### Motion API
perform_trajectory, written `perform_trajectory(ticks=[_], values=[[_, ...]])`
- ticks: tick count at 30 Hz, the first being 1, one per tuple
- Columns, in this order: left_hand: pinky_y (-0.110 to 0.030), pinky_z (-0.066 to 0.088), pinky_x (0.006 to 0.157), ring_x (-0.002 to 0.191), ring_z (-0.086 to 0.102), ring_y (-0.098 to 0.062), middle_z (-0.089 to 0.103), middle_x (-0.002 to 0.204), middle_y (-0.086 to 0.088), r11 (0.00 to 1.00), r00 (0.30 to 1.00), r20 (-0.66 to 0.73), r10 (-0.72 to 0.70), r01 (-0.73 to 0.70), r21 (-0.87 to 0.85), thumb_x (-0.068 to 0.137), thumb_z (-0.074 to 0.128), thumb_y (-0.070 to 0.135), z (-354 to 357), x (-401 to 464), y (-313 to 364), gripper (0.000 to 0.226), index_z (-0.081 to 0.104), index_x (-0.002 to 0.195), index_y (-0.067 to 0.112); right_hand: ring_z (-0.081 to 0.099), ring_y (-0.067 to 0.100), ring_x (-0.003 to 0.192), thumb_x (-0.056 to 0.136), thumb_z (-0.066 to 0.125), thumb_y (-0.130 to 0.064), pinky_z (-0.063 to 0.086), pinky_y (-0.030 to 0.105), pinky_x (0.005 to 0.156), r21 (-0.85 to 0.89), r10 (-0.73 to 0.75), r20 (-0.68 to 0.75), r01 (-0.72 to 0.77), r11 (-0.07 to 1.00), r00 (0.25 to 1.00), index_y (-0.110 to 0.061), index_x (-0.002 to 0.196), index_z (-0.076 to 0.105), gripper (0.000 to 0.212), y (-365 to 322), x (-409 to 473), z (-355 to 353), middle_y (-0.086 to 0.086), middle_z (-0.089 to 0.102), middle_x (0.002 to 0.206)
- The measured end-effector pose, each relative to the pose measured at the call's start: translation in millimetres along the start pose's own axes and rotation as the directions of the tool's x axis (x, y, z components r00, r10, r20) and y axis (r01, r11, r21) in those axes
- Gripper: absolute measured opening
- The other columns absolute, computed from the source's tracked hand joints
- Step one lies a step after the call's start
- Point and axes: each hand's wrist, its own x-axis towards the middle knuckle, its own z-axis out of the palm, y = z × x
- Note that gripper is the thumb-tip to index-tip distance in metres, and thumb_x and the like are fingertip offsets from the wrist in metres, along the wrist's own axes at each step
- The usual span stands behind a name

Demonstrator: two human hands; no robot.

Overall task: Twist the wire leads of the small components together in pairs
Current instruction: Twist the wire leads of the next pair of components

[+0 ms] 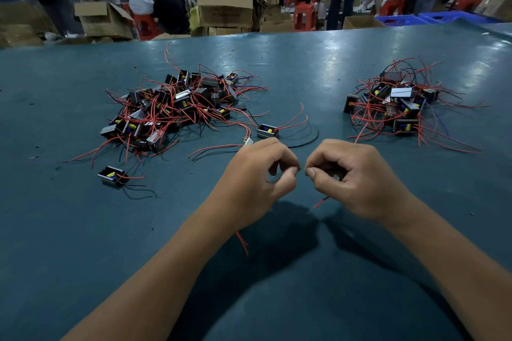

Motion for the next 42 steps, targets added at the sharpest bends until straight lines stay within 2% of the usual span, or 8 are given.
perform_trajectory(ticks=[3,5,8,14,22,27,33,42], values=[[-0.023,0.044,0.069,0.072,0.055,-0.013,0.06,0.074,0.01,0.979,0.987,0.046,-0.152,0.157,-0.131,0.084,0.061,0.02,0,-1,2,0.006,0.067,0.082,0.019,0.048,0.008,0.062,0.076,0.063,-0.007,0.038,0.016,0.061,-0.131,-0.06,-0.016,0.057,0.99,0.998,-0.01,0.074,0.064,0.004,0,0,1,-0.005,0.054,0.068],[-0.028,0.045,0.069,0.073,0.056,-0.019,0.063,0.074,0.007,0.96,0.977,0.066,-0.202,0.211,-0.183,0.085,0.063,0.021,-1,0,2,0.006,0.067,0.081,0.021,0.048,0.008,0.061,0.076,0.064,-0.007,0.038,0.017,0.061,-0.124,-0.055,-0.023,0.051,0.991,0.998,-0.01,0.074,0.065,0.004,0,-1,0,-0.007,0.053,0.067],[-0.032,0.046,0.07,0.073,0.057,-0.021,0.062,0.073,0.01,0.959,0.976,0.067,-0.208,0.217,-0.181,0.089,0.069,0.012,-3,0,3,0.01,0.07,0.082,0.019,0.047,0.007,0.06,0.076,0.064,-0.007,0.035,0.014,0.06,-0.094,-0.038,-0.026,0.035,0.995,0.999,-0.011,0.074,0.065,0.004,0,-1,1,-0.008,0.054,0.066],[-0.012,0.03,0.053,0.051,0.04,-0.003,0.054,0.066,0.009,0.948,0.962,-0.048,-0.27,0.257,-0.189,0.091,0.067,0.01,-11,0,2,0.008,0.071,0.085,0.013,0.044,0.004,0.052,0.079,0.062,-0.007,0.035,0.013,0.055,0.088,0.081,-0.074,-0.075,0.993,0.994,-0.008,0.071,0.064,0.008,4,-3,-1,-0.004,0.054,0.059],[-0.015,0.031,0.053,0.053,0.039,-0.004,0.053,0.064,0.012,0.946,0.953,-0.077,-0.293,0.278,-0.166,0.089,0.067,0.009,-7,-1,3,0.011,0.069,0.08,0.015,0.038,0.027,0.05,0.082,0.06,-0.012,0.036,0.037,0.047,0.219,0.156,-0.031,-0.145,0.965,0.987,-0.013,0.072,0.064,0.01,6,-6,1,0.01,0.048,0.056],[-0.017,0.032,0.053,0.054,0.037,-0.005,0.055,0.064,0.021,0.951,0.962,-0.041,-0.27,0.26,-0.165,0.09,0.067,0.009,-3,-2,2,0.013,0.068,0.08,0.019,0.03,0.007,0.048,0.084,0.061,-0.015,0.029,0.02,0.047,0.214,0.154,0.006,-0.151,0.965,0.988,-0.017,0.074,0.064,0.011,7,-6,3,-0.001,0.039,0.053],[-0.018,0.033,0.054,0.054,0.038,-0.005,0.055,0.065,0.022,0.957,0.966,-0.047,-0.254,0.243,-0.161,0.091,0.067,0.011,-4,-2,0,0.012,0.068,0.082,0.019,0.024,0.008,0.048,0.087,0.063,-0.024,0.027,0.022,0.048,0.179,0.146,-0.001,-0.143,0.973,0.989,-0.023,0.08,0.066,0.008,8,-6,3,0.0,0.029,0.053],[-0.02,0.038,0.059,0.061,0.047,-0.015,0.057,0.072,0.02,0.958,0.972,0.024,-0.234,0.234,-0.168,0.096,0.064,0.024,0,-2,-5,0.01,0.068,0.089,0.019,0.042,0.004,0.056,0.088,0.056,-0.025,0.036,0.018,0.054,0.181,0.176,0.087,-0.189,0.965,0.981,-0.024,0.087,0.056,0.001,14,-5,5,0.005,0.055,0.069]])
